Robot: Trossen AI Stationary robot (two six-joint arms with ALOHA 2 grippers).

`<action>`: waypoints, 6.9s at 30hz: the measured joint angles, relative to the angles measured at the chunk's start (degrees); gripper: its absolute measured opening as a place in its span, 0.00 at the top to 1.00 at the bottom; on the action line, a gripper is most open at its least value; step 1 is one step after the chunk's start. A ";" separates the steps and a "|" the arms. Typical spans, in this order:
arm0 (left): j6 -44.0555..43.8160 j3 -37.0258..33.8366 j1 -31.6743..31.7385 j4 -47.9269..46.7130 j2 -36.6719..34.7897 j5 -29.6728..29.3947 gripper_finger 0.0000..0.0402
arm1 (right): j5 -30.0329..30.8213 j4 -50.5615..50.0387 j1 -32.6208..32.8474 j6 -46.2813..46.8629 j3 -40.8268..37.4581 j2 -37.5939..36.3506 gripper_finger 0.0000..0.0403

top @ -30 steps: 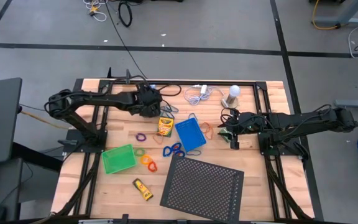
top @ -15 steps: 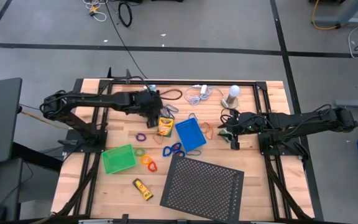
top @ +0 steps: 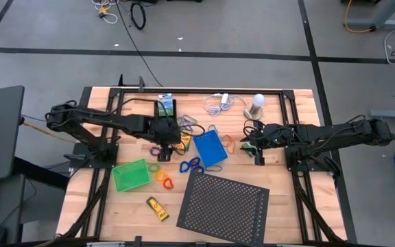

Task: Pick & Place Office Desk Supplies
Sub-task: Put the yellow rubber band into the green bin, then put the violet key band into the blue bin

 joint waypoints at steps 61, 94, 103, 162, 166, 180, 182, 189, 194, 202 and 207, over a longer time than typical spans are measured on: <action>-7.73 -0.09 -3.68 -8.99 5.60 -6.37 0.99 | 0.09 0.02 0.02 -0.58 0.00 0.00 0.59; -26.76 -0.06 -16.59 -35.45 -3.12 9.11 0.99 | 1.42 0.12 -0.04 0.07 0.00 0.00 0.59; -28.25 -0.07 -16.61 -33.06 0.18 8.48 0.95 | 1.40 -0.16 -0.03 -0.04 0.00 -0.02 0.59; -18.77 -12.10 0.79 -0.40 -6.05 -1.16 0.30 | 1.29 0.02 0.02 -1.01 0.00 -0.01 0.59; -19.15 -14.53 2.03 -1.94 -6.08 0.21 0.30 | 1.29 0.00 0.02 -0.91 0.00 -0.01 0.59; -18.53 -17.81 2.66 2.11 -0.71 4.34 0.30 | 1.33 1.14 -0.02 0.11 0.00 -0.02 0.59; -18.23 -17.70 2.51 2.48 1.19 3.68 0.30 | 1.34 1.15 -0.02 0.11 0.00 0.00 0.59; -18.53 -17.84 2.54 3.75 3.09 1.24 0.41 | 1.77 1.18 -0.02 0.11 0.00 0.00 0.59; -18.45 -17.86 2.32 4.29 3.10 0.21 0.66 | 1.90 1.20 -0.04 0.11 0.00 0.00 0.59; -17.67 -13.72 0.60 0.00 3.37 -2.71 0.99 | 1.90 1.22 -0.02 0.12 0.00 -0.01 0.59; -17.65 -7.29 -0.50 -4.95 2.60 -4.22 0.99 | 1.88 1.21 -0.04 0.13 0.00 0.00 0.59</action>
